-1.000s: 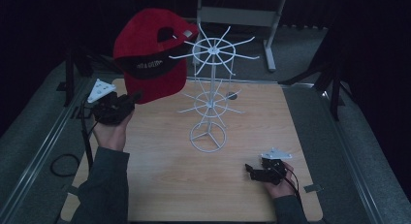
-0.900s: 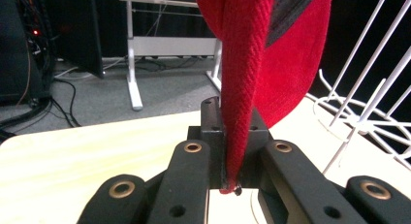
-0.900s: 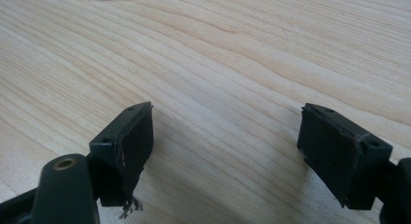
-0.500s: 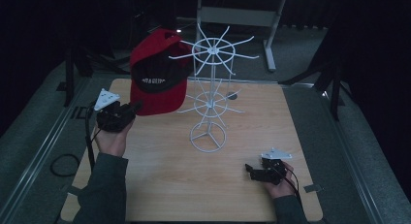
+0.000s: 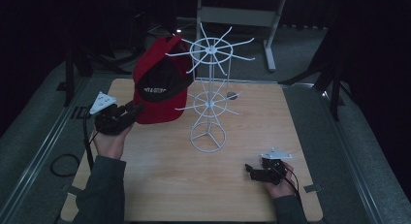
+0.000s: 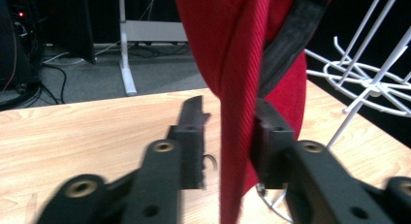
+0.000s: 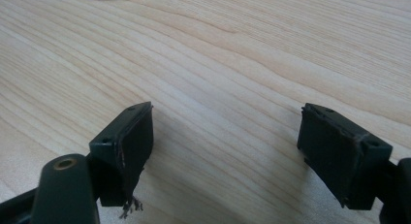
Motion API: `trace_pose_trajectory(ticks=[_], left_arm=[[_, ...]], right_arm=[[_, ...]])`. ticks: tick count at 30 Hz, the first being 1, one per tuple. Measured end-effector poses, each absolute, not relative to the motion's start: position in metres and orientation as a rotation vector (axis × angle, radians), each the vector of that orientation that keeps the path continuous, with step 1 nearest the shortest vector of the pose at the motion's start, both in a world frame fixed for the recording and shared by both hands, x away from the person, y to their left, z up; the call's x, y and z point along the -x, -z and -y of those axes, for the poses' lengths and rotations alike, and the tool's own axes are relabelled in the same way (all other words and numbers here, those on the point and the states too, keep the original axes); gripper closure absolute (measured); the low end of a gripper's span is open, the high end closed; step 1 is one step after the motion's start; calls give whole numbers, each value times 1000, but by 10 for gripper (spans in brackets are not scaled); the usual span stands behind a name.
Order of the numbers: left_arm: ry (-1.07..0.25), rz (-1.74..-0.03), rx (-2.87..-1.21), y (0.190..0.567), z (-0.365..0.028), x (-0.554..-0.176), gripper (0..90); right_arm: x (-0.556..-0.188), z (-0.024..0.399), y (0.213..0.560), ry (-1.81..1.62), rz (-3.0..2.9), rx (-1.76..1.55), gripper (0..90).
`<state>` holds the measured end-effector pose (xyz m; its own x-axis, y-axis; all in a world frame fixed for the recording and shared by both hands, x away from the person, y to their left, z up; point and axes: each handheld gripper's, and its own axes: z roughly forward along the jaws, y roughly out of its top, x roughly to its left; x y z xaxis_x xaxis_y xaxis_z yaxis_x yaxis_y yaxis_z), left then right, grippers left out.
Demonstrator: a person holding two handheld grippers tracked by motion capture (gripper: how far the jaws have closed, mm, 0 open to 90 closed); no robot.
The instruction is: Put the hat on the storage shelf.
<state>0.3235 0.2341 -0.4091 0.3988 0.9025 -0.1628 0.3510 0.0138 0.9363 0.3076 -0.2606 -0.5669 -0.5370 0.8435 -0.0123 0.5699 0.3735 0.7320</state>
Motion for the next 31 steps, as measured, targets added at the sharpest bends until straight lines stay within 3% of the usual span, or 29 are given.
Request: trace_pose_trajectory(ticks=[12,31], left_arm=[[-614,-1166,-1585,409,-235,-324,389],[-580,-1166,-1592,418,-246,-320,259]], right_arm=[[-308,261,567,-972,-2254,-1230,204],[-308,261,567,-973,-2253,-1230,204]])
